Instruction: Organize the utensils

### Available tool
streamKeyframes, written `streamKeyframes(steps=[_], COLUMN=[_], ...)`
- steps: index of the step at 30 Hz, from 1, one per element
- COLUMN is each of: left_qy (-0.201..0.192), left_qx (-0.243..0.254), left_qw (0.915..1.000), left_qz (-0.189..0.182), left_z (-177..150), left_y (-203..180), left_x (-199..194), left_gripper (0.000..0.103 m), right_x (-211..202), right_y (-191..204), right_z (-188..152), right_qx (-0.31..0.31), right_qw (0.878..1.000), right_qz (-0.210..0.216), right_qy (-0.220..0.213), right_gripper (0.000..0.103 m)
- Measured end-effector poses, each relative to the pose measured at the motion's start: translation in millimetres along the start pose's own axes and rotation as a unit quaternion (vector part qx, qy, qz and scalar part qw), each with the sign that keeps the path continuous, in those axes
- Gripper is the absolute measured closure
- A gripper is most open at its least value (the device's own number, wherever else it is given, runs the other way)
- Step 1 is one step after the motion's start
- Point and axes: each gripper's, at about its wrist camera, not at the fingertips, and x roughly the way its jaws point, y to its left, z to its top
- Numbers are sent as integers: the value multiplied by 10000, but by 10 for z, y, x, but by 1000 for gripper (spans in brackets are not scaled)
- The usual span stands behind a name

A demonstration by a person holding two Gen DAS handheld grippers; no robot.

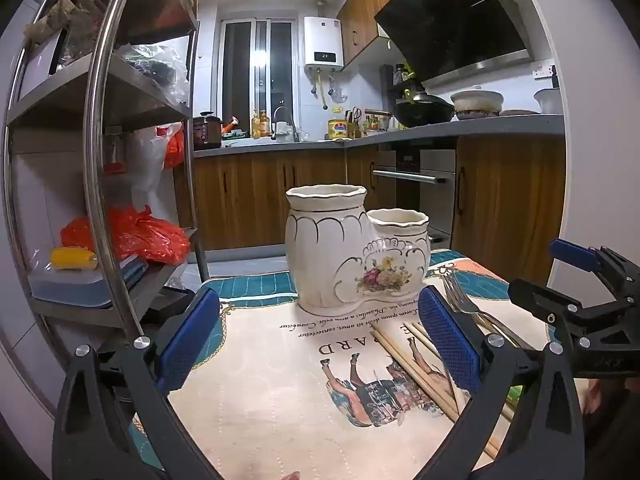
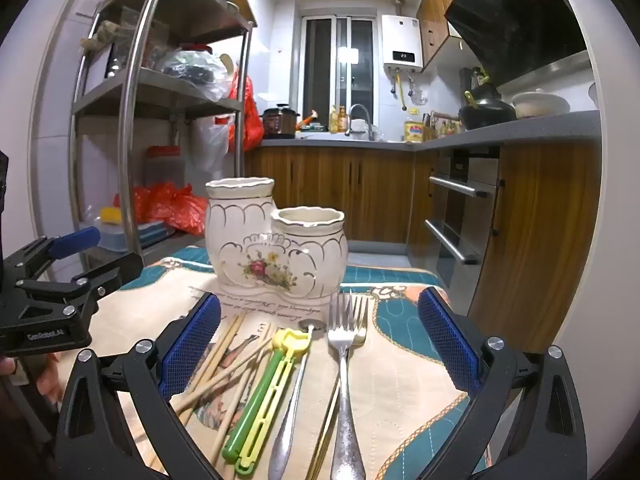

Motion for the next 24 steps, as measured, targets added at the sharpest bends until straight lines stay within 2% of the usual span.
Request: streamKeyframes(steps=[24], left_qy=[25], left_qx=[-3], left_qw=[10000], left_qz=[-4], left_z=[-6], left_y=[-18], left_x=[34], left_gripper=[5], right_x=[6], right_y=[7], right_z=[-4], right_qx=[-2], right_qw=[10000], right_qz=[-3], right_qy=[5], right_gripper=[5])
